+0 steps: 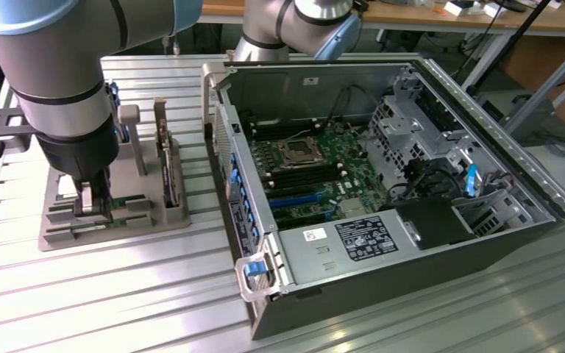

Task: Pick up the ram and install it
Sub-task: 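Pick up the ram and move it above insertion slot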

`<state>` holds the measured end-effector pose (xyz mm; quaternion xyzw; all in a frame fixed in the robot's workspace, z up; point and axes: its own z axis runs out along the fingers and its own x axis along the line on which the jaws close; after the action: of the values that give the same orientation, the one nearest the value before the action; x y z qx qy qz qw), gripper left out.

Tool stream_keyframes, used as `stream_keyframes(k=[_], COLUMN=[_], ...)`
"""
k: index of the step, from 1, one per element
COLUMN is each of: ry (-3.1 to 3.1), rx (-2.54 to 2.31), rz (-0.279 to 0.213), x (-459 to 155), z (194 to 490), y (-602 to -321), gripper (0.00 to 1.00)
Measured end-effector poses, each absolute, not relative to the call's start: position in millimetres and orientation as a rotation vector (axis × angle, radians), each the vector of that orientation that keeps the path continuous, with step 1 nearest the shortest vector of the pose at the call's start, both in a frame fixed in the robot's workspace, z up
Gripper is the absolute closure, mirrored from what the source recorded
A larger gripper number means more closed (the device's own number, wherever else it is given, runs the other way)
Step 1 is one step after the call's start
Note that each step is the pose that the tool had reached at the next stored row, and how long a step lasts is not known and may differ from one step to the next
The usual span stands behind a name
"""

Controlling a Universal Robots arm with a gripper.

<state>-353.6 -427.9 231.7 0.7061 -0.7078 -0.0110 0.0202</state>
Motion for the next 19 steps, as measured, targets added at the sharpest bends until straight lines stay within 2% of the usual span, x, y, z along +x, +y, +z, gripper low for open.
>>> stream_keyframes(k=[19], ry=[-2.194], rx=[2.191], rz=[-0.034], x=[-357], z=[218], y=[-429], gripper=[0.64])
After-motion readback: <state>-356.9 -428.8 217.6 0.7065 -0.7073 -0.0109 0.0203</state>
